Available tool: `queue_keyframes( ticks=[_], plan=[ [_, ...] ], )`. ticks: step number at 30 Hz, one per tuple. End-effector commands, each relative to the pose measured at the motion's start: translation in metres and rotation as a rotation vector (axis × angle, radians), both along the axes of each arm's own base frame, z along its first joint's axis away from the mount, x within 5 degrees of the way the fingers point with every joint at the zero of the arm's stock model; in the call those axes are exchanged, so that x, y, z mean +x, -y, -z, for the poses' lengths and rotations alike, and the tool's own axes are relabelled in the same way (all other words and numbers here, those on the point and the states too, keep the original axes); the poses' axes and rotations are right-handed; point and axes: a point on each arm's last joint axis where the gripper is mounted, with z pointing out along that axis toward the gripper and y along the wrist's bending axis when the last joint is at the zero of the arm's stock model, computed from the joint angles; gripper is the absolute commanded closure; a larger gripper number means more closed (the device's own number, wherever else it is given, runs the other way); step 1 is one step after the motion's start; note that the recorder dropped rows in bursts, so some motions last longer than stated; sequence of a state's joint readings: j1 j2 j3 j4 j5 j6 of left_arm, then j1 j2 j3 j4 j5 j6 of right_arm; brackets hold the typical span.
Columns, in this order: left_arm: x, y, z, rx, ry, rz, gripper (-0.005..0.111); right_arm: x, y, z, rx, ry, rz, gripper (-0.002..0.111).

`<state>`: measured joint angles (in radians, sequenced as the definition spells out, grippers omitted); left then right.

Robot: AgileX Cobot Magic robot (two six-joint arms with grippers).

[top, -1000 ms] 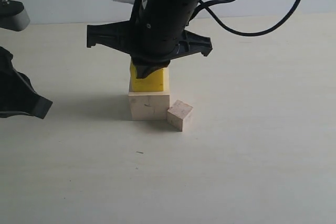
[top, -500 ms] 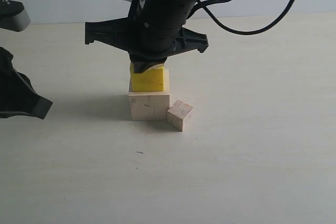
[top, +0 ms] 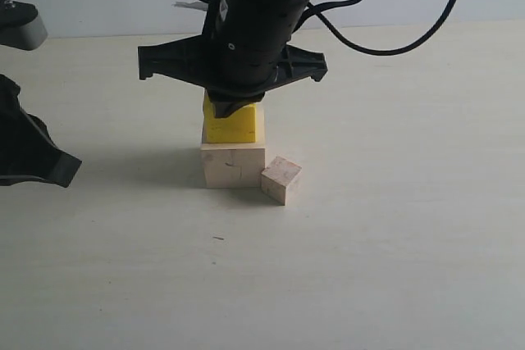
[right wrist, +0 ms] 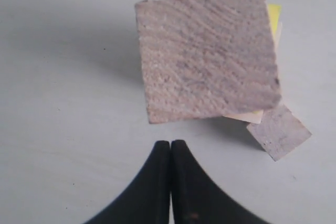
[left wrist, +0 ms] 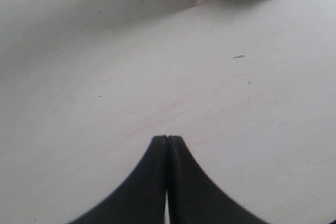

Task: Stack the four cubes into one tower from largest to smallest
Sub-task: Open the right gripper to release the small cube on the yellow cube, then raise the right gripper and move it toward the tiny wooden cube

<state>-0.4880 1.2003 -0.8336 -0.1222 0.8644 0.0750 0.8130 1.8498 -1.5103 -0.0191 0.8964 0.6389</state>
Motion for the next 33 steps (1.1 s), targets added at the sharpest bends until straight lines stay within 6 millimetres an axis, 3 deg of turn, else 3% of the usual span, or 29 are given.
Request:
queue_keyframes(
  ticks=[1, 33],
  plan=[
    [-0.0012, 0.0001, 0.0008, -0.007, -0.01, -0.004, 0.107, 0.0043, -0.0037, 0.0056, -0.002, 0.02, -0.014, 0.108],
    [-0.0012, 0.0001, 0.0008, -0.007, -0.01, -0.002, 0.107, 0.0116, -0.0067, 0.0037, 0.019, 0.109, -0.033, 0.108]
  ],
)
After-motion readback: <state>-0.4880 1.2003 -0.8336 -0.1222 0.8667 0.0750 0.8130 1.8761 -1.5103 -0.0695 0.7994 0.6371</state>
